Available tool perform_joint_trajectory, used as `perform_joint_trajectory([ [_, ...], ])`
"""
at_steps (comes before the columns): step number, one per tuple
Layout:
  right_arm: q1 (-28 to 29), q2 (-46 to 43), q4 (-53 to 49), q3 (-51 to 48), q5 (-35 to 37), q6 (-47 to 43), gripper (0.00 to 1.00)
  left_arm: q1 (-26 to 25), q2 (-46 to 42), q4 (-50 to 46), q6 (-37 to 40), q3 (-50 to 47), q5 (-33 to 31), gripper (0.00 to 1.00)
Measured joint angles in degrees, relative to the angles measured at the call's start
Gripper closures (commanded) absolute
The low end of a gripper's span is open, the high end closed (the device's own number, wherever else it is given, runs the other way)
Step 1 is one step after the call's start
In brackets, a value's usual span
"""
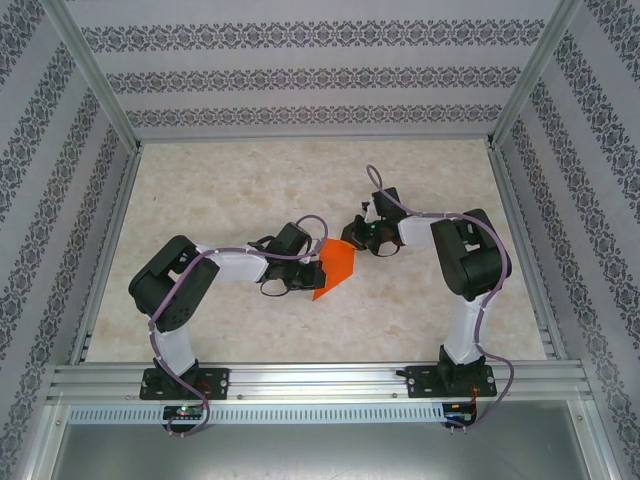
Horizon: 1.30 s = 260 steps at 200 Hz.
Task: Fold a paper plane with a square sheet of paper (pick it up from the middle)
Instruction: Fourth fold the wing at the center of the table.
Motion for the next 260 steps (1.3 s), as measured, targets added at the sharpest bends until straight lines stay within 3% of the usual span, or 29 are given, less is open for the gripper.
perform_joint_trajectory([
  [64, -2.5, -0.4, -1.6, 1.6, 2.7, -3.0, 0.88, 0.0, 0.0, -0.2, 0.2, 0.4, -0.1, 1.00],
  [109, -2.4, -9.8, -3.3, -0.1, 3.7, -4.2, 0.87, 0.0, 0.1, -0.9, 0.2, 1.0, -0.2, 1.00],
  [136, 0.7, -14.1, -1.1, -3.3, 3.5, -3.3, 0.89, -0.1, 0.2, -1.4, 0.2, 1.3, -0.2, 1.00],
  [193, 8.8, -8.7, 2.8, -7.8, 3.0, 0.3, 0.92, -0.2, 0.4, -2.9, 0.4, 2.2, -0.5, 1.00],
  [247, 8.8, -5.7, 4.1, -8.5, 3.2, 0.5, 0.93, -0.5, -0.4, -4.6, 0.6, 2.6, -1.1, 1.00],
  [260, 8.8, -5.7, 4.4, -8.6, 3.1, 0.3, 0.93, -0.5, -1.5, -7.4, 0.6, 2.6, -1.2, 0.96],
])
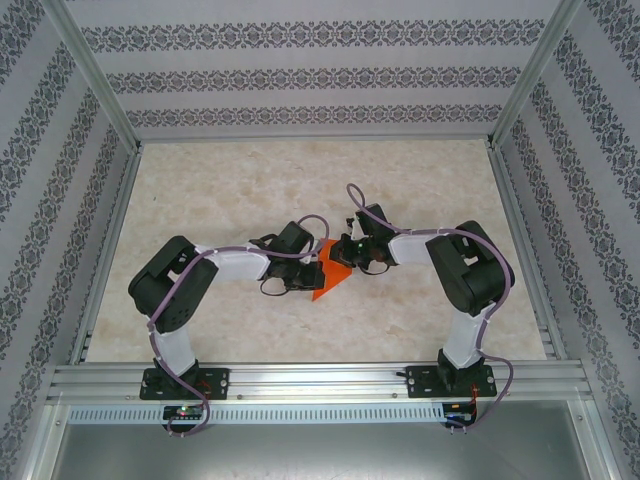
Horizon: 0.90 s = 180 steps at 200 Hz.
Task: Fold a paper plane with a square sheet of paper (pick it up from the middle)
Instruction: Fourth fold the wing at the center of the table.
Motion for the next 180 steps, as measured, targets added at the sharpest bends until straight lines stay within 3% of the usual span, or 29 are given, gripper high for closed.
perform_joint_trajectory([
  [36, 0.0, 0.0, 0.8, -0.3, -0.2, 0.0, 0.93, 0.1, -2.8, -8.2, 0.0, 3.8, 0.3, 0.94],
  [84, -0.1, 0.1, 2.1, -0.7, -0.3, 0.4, 0.93, 0.8, 1.6, -7.2, -0.2, 12.3, 3.0, 0.94],
  [134, -0.2, 0.5, 4.1, -1.1, -0.5, 1.8, 0.93, 0.9, 8.0, -7.1, -0.7, 12.7, 2.6, 0.95],
  [180, -0.2, 0.5, 5.5, -1.7, -0.5, 2.4, 0.93, 0.9, 7.4, -3.0, -1.8, 10.1, 0.8, 0.96],
])
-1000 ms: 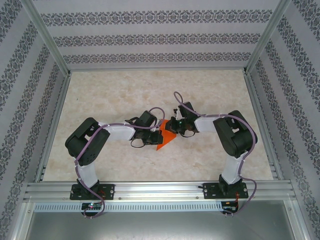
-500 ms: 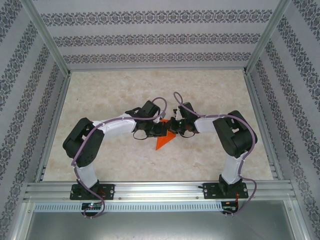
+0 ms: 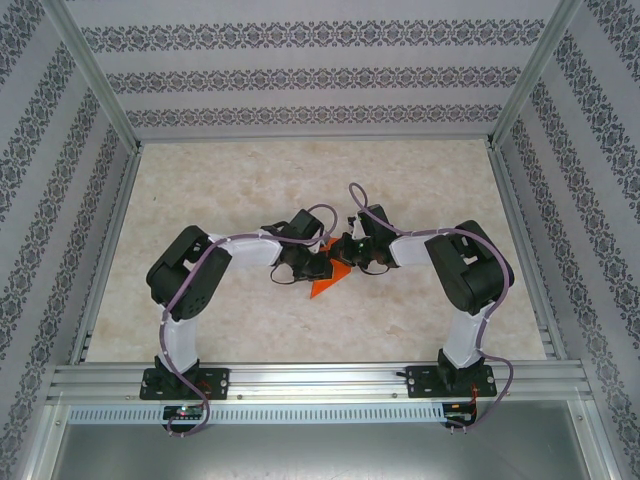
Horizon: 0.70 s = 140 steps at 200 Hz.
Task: Fold a paper plane with a square sheet of paper (pick it up from the middle)
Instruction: Fourth fold the wing at the center of the table.
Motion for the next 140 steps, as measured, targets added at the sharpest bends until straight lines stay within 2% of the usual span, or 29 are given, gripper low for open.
perform_joint_trajectory([
  [40, 0.0, 0.0, 0.5, -0.2, 0.0, 0.6, 0.93, 0.4, -4.3, 4.7, -3.8, -4.8, -4.0, 1.00],
  [101, 0.0, 0.0, 0.6, -0.2, 0.2, 1.1, 0.93, 0.7, -4.5, 15.2, -14.8, -7.4, -4.7, 1.00],
  [140, 0.2, 0.0, 0.9, -0.2, 0.7, 1.7, 0.93, 0.3, -4.3, 15.4, -17.8, -7.4, -5.8, 1.00],
])
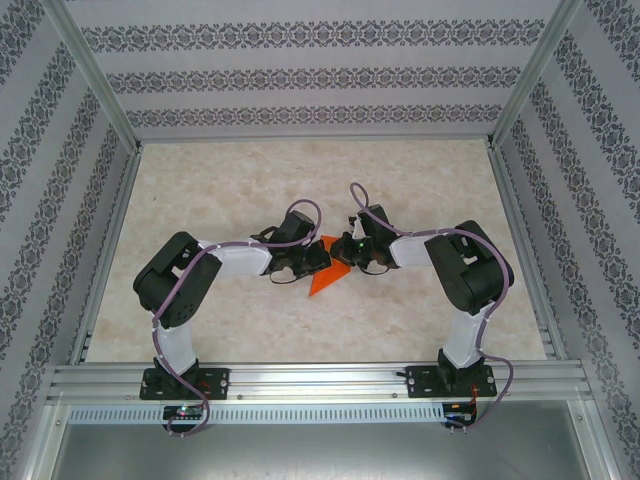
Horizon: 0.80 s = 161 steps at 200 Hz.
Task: Fold a paper plane with a square sheet of paper (pick it up from the middle)
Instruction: Fourth fold the wing at the center of the table.
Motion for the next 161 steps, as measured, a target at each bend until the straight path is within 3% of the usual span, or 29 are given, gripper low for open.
perform_joint_trajectory([
  [108, 0.0, 0.0, 0.4, -0.2, 0.3, 0.4, 0.93, -0.8, 2.4, -1.4, -3.2, 0.9, -2.6, 1.00],
  [161, 0.3, 0.1, 0.4, -0.2, 0.4, 0.4, 0.93, -1.4, 2.3, -5.2, 2.3, 2.1, -1.7, 0.98],
])
